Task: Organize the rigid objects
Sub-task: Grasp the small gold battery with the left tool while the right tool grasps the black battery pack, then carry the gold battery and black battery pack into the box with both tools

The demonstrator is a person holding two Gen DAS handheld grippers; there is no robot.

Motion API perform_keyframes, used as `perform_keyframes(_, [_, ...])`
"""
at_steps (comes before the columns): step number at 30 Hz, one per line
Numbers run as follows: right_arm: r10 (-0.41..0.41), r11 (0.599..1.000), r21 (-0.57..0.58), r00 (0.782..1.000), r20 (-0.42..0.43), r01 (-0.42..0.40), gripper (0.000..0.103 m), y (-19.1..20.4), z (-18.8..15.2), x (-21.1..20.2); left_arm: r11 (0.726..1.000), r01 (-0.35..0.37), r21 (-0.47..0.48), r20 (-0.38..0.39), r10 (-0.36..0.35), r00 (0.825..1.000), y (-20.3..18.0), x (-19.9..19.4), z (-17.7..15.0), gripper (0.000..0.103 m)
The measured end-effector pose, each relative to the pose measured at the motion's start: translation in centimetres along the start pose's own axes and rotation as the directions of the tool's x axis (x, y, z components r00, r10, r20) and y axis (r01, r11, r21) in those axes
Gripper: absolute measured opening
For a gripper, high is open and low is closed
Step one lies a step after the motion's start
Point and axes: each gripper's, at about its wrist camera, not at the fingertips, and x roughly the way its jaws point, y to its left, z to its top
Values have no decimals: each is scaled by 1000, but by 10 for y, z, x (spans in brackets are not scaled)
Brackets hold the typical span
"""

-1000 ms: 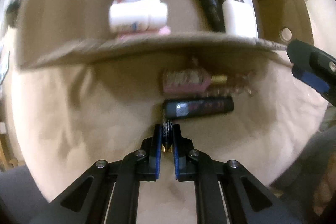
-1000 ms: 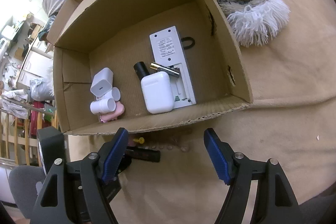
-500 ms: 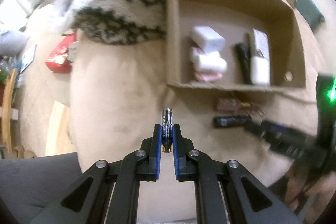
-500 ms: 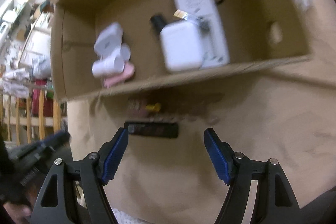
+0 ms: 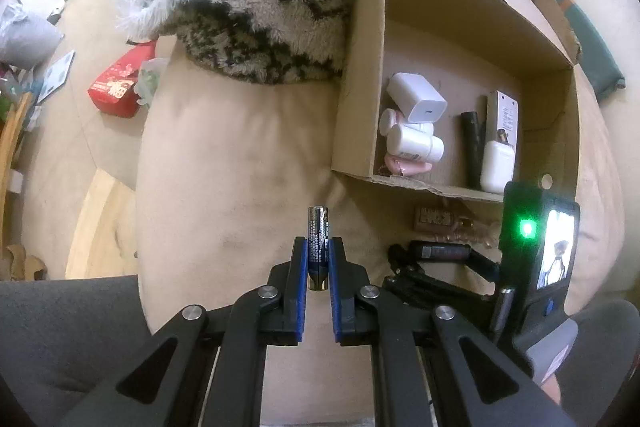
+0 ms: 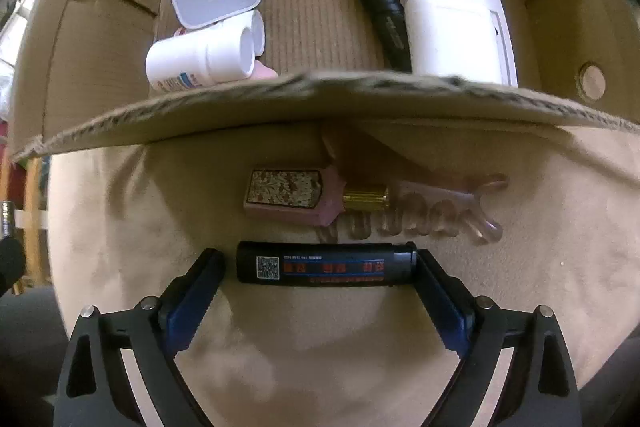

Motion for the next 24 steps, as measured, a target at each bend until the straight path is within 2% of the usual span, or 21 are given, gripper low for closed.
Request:
perform_keyframes(3, [-18, 1000, -22, 1000, 20, 18, 92, 5, -6, -2, 1000, -6, 0, 6, 6, 1000, -1, 0, 1, 9])
perform_keyframes(4, [-19, 999, -28, 999, 26, 20, 86, 6, -10, -6, 1000, -7, 0, 10, 7, 1000, -2, -1, 1, 9])
perform_keyframes(11, [39, 996, -85, 999, 8, -38, 86, 2, -27, -21, 1000, -11, -2, 15, 11, 1000, -1, -2, 1, 9])
perform_keyframes(17, [102, 992, -82, 995, 19, -100, 86, -20, -42, -47, 1000, -21, -2, 14, 21, 1000, -2, -1, 0, 9])
perform_keyframes(24, [165, 984, -90, 982, 88, -157, 86, -53, -46, -85, 998, -57, 15, 33, 56, 998, -4, 1, -1, 9])
